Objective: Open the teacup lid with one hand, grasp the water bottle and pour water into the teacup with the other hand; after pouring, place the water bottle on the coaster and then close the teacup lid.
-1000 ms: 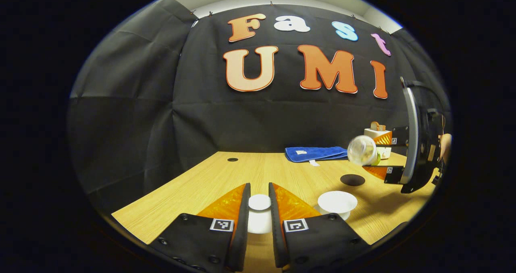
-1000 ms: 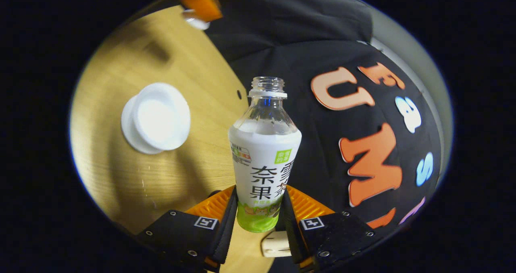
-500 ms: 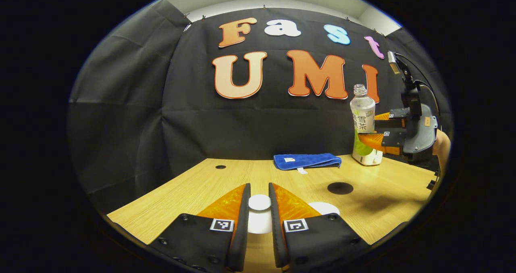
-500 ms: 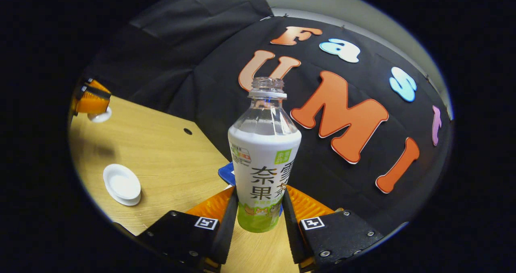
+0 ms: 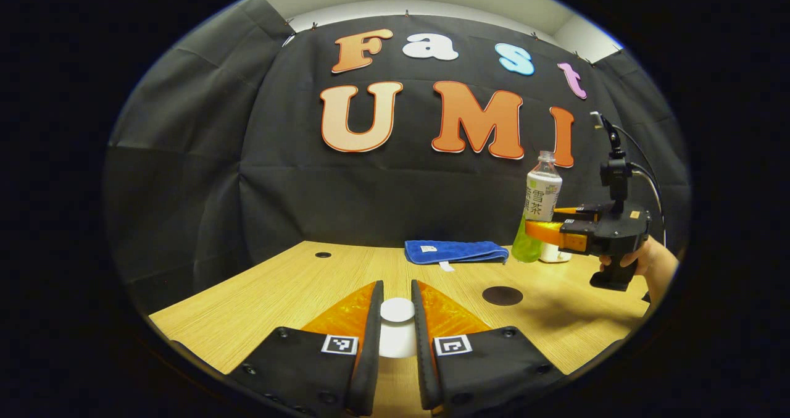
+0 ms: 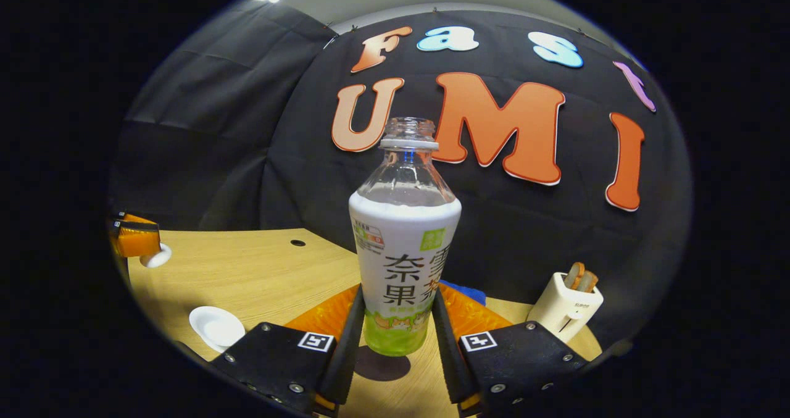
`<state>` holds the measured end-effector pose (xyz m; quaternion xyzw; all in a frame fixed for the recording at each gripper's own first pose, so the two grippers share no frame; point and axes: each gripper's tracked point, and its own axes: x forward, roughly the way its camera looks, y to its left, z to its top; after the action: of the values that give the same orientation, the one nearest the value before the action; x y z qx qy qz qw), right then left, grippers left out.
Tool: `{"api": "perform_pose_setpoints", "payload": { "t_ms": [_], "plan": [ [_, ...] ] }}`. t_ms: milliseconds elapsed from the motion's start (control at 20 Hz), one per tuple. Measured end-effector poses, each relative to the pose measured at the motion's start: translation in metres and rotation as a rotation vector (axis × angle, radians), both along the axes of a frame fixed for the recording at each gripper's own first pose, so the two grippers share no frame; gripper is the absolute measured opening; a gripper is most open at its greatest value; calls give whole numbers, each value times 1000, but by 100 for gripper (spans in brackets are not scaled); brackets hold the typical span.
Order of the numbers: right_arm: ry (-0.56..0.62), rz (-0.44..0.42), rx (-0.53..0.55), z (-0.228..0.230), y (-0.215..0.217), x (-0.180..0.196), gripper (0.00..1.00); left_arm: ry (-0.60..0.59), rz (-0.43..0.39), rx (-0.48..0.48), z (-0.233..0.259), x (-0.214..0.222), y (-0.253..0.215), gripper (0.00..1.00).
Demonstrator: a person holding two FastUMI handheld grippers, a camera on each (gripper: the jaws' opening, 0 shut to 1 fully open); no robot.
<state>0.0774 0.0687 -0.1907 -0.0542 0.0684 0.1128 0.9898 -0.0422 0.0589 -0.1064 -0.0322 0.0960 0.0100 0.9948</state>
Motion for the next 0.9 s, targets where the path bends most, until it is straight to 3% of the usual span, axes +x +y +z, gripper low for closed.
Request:
{"api": "perform_pose_setpoints", "payload": {
  "t_ms": [600,900],
  "plan": [
    [226,-21,66,-99,2,24,61,52,16,-31,-24,7,-2,30],
    [262,-30,91,-112,1,26,61,63,-5,-50,-24,19,-20,31]
  ]
}}
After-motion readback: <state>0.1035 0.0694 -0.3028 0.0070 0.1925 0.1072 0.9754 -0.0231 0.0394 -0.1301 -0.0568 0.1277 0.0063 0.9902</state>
